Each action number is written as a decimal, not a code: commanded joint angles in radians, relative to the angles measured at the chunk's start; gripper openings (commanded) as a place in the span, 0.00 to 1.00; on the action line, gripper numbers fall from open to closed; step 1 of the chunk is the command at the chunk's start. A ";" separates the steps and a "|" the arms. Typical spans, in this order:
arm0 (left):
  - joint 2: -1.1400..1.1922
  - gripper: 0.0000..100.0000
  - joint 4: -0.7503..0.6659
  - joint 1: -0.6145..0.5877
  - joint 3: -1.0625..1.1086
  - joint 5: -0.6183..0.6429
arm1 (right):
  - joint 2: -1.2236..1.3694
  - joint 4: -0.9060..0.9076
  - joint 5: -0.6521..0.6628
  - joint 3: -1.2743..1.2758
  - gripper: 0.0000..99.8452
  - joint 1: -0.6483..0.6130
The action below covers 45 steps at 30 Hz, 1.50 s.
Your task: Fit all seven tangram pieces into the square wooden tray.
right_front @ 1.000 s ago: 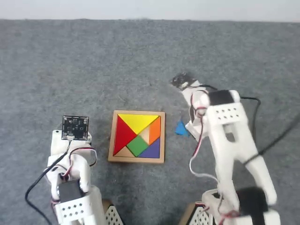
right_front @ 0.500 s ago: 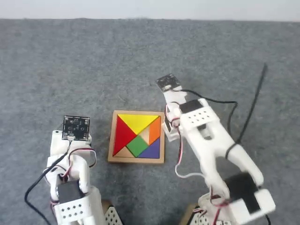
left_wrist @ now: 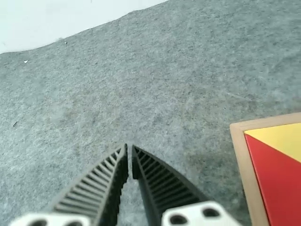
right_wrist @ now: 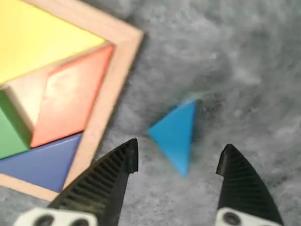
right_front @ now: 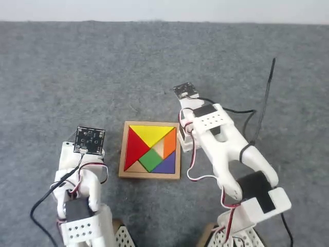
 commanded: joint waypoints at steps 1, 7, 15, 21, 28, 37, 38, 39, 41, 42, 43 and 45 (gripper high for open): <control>-0.018 0.02 0.003 0.005 -0.015 -0.009 | -0.007 -0.019 -0.009 -0.054 0.26 -0.024; -0.018 0.02 0.005 0.003 -0.015 -0.009 | 0.004 -0.061 -0.009 -0.049 0.26 -0.021; -0.018 0.02 0.005 0.000 -0.015 -0.009 | 0.082 -0.053 0.044 -0.077 0.26 -0.001; -0.018 0.02 0.005 0.000 -0.015 -0.009 | 0.148 -0.002 0.048 -0.149 0.26 0.016; -0.018 0.02 0.005 0.000 -0.015 -0.009 | 0.156 -0.002 0.051 -0.155 0.13 0.018; -0.018 0.02 0.005 0.000 -0.015 -0.009 | 0.151 0.015 0.083 -0.157 0.12 0.087; -0.018 0.02 0.005 0.000 -0.015 -0.009 | 0.150 0.019 0.084 -0.157 0.12 0.085; -0.018 0.02 0.005 0.000 -0.015 -0.009 | 0.150 0.021 0.084 -0.157 0.12 0.084; -0.018 0.02 0.005 0.000 -0.015 -0.009 | 0.150 0.021 0.084 -0.157 0.12 0.084; -0.018 0.02 0.005 0.000 -0.015 -0.009 | 0.148 0.021 0.084 -0.157 0.12 0.085; -0.018 0.02 0.005 0.000 -0.015 -0.009 | 0.148 0.021 0.084 -0.157 0.12 0.085; -0.018 0.02 0.005 0.000 -0.015 -0.009 | 0.147 0.021 0.084 -0.157 0.12 0.087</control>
